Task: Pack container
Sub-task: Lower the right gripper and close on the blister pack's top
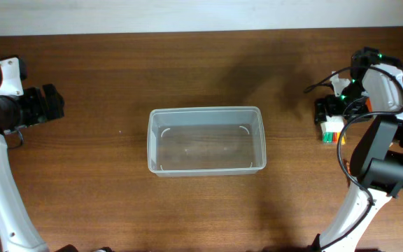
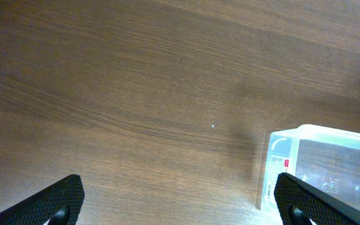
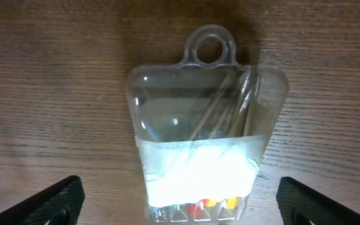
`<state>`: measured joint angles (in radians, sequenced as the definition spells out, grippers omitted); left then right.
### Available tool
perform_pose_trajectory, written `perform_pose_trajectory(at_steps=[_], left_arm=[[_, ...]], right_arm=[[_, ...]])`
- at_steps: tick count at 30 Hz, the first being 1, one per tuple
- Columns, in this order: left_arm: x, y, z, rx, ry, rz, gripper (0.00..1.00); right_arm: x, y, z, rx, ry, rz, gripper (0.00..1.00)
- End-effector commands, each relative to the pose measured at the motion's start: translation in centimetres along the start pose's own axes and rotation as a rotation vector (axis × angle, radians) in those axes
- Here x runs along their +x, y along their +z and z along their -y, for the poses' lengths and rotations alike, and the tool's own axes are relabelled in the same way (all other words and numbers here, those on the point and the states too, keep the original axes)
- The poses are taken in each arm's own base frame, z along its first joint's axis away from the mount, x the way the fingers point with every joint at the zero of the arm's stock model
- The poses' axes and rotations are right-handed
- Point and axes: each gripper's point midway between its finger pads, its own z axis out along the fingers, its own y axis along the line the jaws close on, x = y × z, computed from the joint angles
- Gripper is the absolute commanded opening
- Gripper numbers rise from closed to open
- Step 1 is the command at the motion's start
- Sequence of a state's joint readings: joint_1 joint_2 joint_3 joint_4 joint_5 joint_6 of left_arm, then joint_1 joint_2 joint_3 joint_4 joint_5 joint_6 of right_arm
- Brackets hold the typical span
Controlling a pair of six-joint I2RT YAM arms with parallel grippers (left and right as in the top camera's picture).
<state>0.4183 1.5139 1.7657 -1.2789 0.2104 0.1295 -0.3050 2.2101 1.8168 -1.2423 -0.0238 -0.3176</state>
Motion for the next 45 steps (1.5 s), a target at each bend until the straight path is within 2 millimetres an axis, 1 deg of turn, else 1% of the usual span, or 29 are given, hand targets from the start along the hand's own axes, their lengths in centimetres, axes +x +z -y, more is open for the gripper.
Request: perform_pose_trajectory(at_steps=[1, 6, 12, 25, 45], left_arm=[[-0.6, -0.4, 0.1, 0.006, -0.007, 0.021, 0.99], [-0.6, -0.4, 0.1, 0.006, -0.007, 0.021, 0.99], [-0.6, -0.4, 0.1, 0.006, -0.007, 0.021, 0.99], [-0.6, -0.4, 0.1, 0.006, -0.007, 0.021, 0.99], [-0.6, -0.4, 0.1, 0.006, -0.007, 0.021, 0.99]], right_arm=[[0.2, 0.3, 1.3, 0.011, 0.029, -0.002, 0.99], [0.4, 0.8, 1.4, 0.01, 0.032, -0.005, 0.99], [0.8, 1.6, 1.0, 0.004, 0.027, -0.021, 0.99], [0.5, 1.6, 1.0, 0.006, 0.022, -0.007, 0.99], [0.6, 1.6, 1.3, 0.023, 0.022, -0.015, 0.99]])
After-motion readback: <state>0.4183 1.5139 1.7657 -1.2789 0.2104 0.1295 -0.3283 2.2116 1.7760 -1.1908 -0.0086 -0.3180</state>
